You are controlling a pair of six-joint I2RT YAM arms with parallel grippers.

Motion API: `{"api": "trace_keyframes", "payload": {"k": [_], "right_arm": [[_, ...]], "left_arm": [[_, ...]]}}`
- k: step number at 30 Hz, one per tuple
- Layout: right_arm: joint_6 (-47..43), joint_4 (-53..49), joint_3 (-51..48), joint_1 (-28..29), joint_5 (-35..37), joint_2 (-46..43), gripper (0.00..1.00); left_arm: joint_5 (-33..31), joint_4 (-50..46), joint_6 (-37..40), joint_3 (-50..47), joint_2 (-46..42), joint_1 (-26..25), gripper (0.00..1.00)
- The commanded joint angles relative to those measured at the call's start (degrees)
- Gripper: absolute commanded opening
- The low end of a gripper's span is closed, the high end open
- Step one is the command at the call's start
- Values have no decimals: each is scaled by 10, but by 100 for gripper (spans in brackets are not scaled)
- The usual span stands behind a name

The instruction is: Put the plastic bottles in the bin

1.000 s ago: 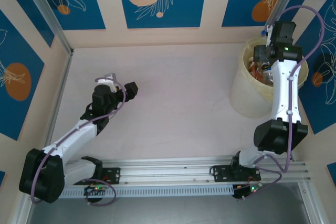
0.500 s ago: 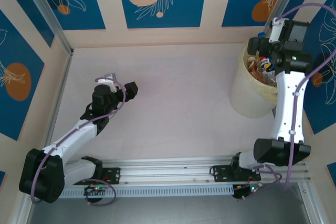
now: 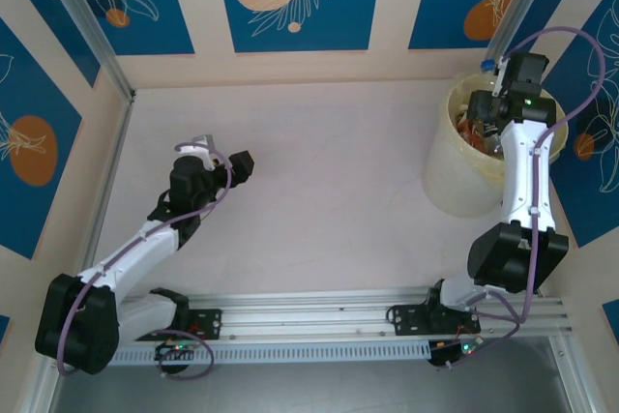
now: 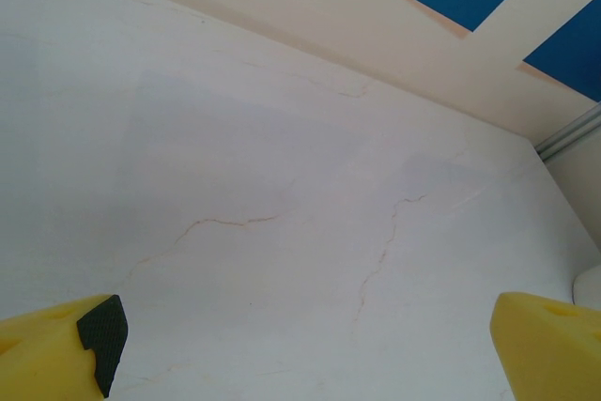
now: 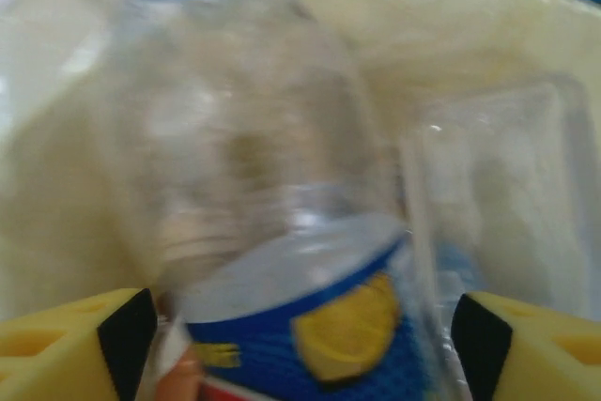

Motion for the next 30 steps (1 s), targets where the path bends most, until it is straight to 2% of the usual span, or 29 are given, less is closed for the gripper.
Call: {"api": "trace_keyframes", "payload": {"k": [1, 4, 9, 16, 18, 21, 25, 27, 30], "right_arm": [[-66, 20, -19, 14, 48, -15, 62], [-129, 36, -22, 25, 35, -28, 55], [-207, 55, -21, 17, 14, -58, 51], [-303, 65, -69, -26, -97, -106, 50], [-321, 47, -79, -35, -124, -110, 54], [-327, 37, -90, -35, -153, -116, 70], [-291, 76, -82, -38, -195, -142, 83], [-255, 96, -70, -40, -208, -152, 87], [-130, 110, -50, -46, -229, -150, 89]], "left_arm": [[-2, 6, -6, 1, 7, 4, 100], [-2, 8, -9, 3, 8, 4, 100], [1, -11, 0, 17, 9, 5, 100], [6, -19, -6, 22, 10, 5, 100], [8, -21, -9, 22, 8, 5, 100], [11, -28, -11, 25, 6, 5, 100], [13, -35, -15, 25, -1, 5, 100], [12, -35, -17, 22, -7, 5, 100], [3, -32, -20, 15, -13, 5, 100]]}}
